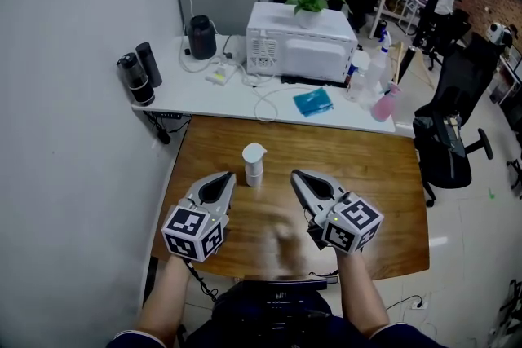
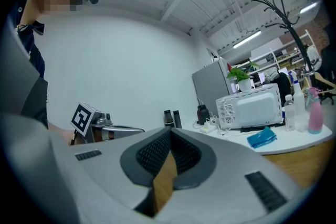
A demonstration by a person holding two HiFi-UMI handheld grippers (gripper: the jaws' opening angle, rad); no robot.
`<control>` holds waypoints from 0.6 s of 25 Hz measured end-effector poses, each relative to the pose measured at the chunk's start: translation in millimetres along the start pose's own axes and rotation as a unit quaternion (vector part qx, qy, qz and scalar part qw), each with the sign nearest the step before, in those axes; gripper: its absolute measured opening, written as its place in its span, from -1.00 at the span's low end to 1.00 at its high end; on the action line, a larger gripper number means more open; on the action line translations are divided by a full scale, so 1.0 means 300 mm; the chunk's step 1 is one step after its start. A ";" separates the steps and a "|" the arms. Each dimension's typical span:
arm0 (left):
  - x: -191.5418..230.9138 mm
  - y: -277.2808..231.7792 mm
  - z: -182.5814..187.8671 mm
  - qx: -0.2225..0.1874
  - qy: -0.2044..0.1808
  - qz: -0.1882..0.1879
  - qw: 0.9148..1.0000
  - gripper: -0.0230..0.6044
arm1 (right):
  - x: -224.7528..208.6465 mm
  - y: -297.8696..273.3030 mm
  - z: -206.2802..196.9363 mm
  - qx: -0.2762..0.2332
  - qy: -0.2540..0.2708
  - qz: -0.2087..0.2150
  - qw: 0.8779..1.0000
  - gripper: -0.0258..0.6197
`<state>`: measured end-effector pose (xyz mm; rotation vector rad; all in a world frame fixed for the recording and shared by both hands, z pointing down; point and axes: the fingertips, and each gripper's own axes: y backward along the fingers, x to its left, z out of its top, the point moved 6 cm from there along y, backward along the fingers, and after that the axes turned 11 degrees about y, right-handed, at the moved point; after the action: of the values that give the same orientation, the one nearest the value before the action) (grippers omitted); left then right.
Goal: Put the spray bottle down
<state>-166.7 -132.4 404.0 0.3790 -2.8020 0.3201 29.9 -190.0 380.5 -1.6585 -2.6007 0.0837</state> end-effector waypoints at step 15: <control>-0.009 -0.012 -0.012 0.014 -0.004 -0.002 1.000 -0.91 | -0.003 -0.001 -0.003 0.004 0.002 0.005 1.000 -0.92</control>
<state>-162.2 -134.1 407.2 0.3936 -2.8072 0.3590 30.2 -190.7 381.4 -1.6677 -2.5862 0.0919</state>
